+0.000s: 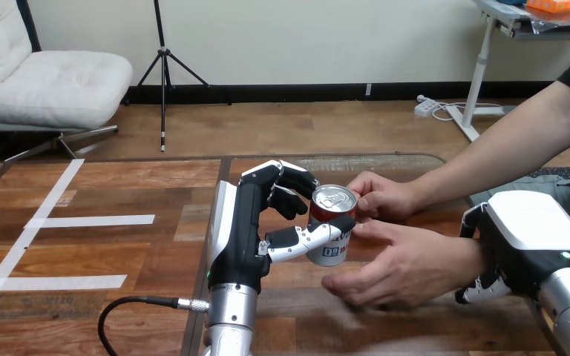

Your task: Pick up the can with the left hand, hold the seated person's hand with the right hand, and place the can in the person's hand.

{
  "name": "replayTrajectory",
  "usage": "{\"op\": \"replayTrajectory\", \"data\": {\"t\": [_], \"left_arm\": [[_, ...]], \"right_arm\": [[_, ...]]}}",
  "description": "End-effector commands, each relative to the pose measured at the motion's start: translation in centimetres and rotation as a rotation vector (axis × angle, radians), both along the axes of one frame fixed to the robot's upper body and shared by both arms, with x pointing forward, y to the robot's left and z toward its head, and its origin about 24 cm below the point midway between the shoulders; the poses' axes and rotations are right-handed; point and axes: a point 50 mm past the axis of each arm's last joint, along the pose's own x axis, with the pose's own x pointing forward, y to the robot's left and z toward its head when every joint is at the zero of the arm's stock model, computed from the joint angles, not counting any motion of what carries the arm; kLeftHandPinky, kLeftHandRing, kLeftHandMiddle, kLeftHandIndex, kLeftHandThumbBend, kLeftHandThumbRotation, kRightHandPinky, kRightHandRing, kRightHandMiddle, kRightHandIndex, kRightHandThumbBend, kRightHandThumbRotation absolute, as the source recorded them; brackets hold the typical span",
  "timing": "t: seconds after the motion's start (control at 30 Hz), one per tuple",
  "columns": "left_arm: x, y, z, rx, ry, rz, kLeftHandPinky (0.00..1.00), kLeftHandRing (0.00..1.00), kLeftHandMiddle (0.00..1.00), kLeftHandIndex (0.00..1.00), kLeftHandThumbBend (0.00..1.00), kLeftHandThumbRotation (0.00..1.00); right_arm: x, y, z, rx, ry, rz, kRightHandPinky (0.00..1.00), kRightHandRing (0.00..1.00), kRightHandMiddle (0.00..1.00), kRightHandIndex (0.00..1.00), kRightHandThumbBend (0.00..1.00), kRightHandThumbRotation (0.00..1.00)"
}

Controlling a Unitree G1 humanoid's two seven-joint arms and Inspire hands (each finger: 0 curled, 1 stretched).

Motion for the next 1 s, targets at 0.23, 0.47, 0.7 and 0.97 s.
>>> {"op": "replayTrajectory", "data": {"t": [0.23,0.47,0.7,0.97], "left_arm": [[1.1,-1.2,2.6,-0.066,-0.100,-0.003,0.39,0.41,0.44,0.46,0.53,0.00],[1.1,-1.2,2.7,-0.063,-0.105,-0.001,0.39,0.41,0.44,0.46,0.53,0.00],[1.1,-1.3,2.6,-0.080,-0.101,-0.005,0.39,0.41,0.44,0.46,0.53,0.00],[1.1,-1.3,2.6,-0.078,-0.100,-0.004,0.39,0.41,0.44,0.46,0.53,0.00]], "right_arm": [[0.6,-0.3,2.6,-0.002,-0.100,0.014,0.23,0.31,0.40,0.47,0.84,0.00],[0.6,-0.3,2.8,-0.002,-0.104,0.013,0.21,0.28,0.38,0.47,0.84,0.00],[0.6,-0.3,3.1,-0.006,-0.112,0.012,0.21,0.29,0.38,0.47,0.85,0.00],[0.5,-0.2,3.3,-0.001,-0.118,0.007,0.23,0.31,0.41,0.47,0.86,0.00]]}}
